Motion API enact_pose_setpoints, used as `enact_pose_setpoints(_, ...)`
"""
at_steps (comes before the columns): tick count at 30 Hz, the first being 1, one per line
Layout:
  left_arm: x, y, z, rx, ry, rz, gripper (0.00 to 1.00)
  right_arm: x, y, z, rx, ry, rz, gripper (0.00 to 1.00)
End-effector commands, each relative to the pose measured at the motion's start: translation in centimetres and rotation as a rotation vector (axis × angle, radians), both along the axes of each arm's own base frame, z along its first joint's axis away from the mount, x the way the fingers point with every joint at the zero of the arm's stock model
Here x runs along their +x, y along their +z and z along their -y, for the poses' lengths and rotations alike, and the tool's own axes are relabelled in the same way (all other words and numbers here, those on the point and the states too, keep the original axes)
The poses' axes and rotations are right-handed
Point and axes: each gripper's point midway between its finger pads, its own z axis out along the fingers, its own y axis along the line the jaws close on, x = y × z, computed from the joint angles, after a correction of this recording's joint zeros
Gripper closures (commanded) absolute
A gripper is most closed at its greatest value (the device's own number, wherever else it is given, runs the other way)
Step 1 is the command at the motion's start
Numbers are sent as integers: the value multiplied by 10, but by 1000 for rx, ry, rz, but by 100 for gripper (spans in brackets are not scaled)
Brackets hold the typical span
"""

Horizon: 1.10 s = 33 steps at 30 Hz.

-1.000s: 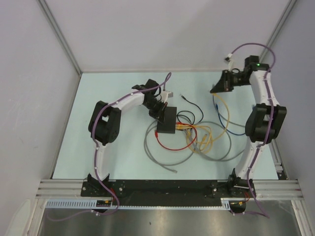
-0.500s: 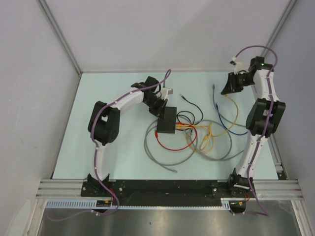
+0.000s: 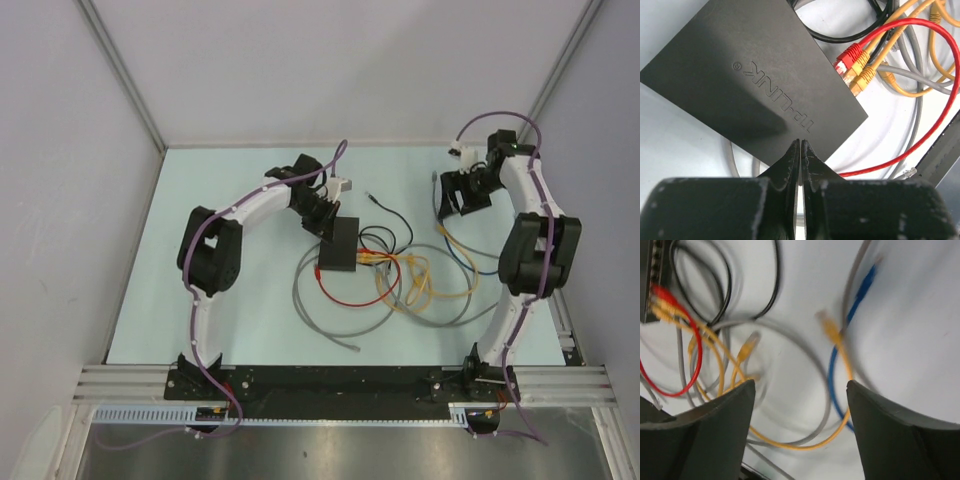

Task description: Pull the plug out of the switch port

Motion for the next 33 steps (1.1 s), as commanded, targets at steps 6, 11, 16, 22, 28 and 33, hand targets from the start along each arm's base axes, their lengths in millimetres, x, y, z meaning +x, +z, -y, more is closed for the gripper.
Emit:
enact_pose_setpoints(6, 8, 50, 3, -57, -20, 117, 91, -158, -5, -14, -79, 611, 153, 25)
enact_pose_setpoints(11, 5, 42, 4, -61, -12, 81, 90, -164, -31, -30, -154, 852, 253, 21)
enact_pose_setpoints(16, 4, 39, 2, -53, -10, 84, 90, -173, -67, -50, -184, 1037, 201, 23)
enact_pose_setpoints(22, 2, 37, -2, -39, -13, 91, 90, -185, -97, -38, -270, 1166, 135, 42)
enact_pose_setpoints(28, 4, 34, -2, -37, -10, 90, 91, -202, -66, -28, -288, 1229, 193, 80)
enact_pose_setpoints(33, 5, 31, 2, -48, -5, 72, 90, -219, -38, -19, -320, 1303, 304, 100)
